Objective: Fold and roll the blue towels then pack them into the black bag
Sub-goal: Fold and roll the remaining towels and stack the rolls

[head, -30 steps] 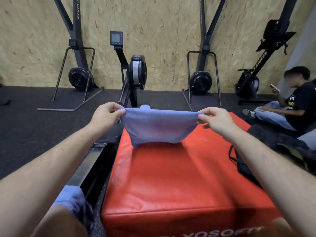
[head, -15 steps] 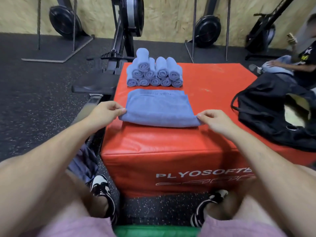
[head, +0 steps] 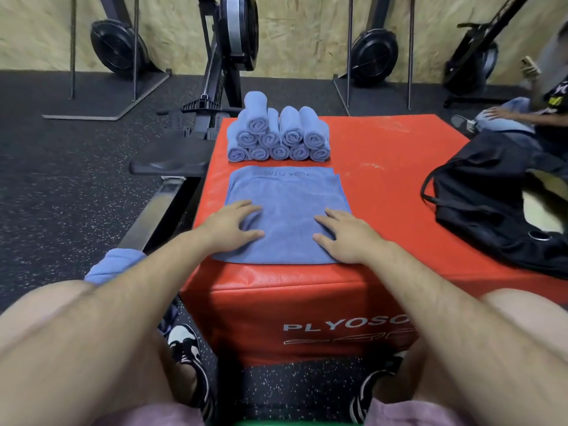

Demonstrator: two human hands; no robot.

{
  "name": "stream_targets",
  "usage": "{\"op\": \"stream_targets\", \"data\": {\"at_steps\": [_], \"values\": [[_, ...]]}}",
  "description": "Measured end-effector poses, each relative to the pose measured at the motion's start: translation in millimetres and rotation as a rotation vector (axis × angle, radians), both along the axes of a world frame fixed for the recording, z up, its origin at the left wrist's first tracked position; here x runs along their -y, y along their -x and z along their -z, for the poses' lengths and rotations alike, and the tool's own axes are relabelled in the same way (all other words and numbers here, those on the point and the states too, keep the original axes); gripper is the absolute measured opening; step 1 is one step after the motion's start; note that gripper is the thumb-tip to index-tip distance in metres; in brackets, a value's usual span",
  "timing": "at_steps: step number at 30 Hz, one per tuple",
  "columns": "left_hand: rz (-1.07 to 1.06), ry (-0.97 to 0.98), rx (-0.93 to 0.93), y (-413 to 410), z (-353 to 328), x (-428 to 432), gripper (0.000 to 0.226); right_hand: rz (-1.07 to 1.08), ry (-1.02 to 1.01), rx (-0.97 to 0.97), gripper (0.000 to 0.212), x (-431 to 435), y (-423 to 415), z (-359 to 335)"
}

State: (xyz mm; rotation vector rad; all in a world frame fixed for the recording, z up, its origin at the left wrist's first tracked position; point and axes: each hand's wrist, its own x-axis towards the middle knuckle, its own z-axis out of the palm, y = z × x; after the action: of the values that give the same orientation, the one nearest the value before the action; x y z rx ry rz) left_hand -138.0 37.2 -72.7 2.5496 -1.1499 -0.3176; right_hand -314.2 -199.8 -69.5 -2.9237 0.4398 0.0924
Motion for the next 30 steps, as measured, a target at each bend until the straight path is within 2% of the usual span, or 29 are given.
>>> {"op": "stream_targets", "data": {"at_steps": [2, 4, 9, 15, 18, 23, 27, 30], "values": [[0.027, -0.116, 0.036, 3.2, 1.0, -0.9, 0.068, -0.003, 0.0, -0.062, 0.065, -2.4, 5.0, -5.2], [0.064, -0.153, 0.084, 8.2, -4.7, -4.2, 0.057, -0.047, 0.04, -0.099, 0.067, -5.8, 13.6, -15.0], [0.124, -0.144, 0.085, 4.4, -19.0, 1.2, 0.034, -0.118, 0.081, -0.288, 0.061, -1.6, 11.7, -42.8], [0.094, -0.139, 0.092, -41.0, -29.9, 42.2, 0.035, -0.093, 0.091, -0.188, 0.048, 43.0, -48.9, -50.2], [0.111, -0.186, 0.132, -66.1, -23.7, 54.8, 0.019, -0.047, 0.09, -0.144, 0.044, 58.9, -67.6, -38.8], [0.056, -0.178, 0.138, -91.3, -11.5, 60.6, 0.03, 0.021, 0.141, -0.151, 0.046, 68.5, -93.2, -30.5], [0.033, -0.202, 0.169, -100.9, -11.7, 61.9, 0.021, 0.039, 0.023, -0.157, 0.026, 78.5, -102.6, -30.1], [0.042, -0.192, 0.141, -108.3, -8.6, 53.8, 0.015, -0.005, -0.205, -0.065, 0.022, 86.9, -104.7, -31.1]]}}
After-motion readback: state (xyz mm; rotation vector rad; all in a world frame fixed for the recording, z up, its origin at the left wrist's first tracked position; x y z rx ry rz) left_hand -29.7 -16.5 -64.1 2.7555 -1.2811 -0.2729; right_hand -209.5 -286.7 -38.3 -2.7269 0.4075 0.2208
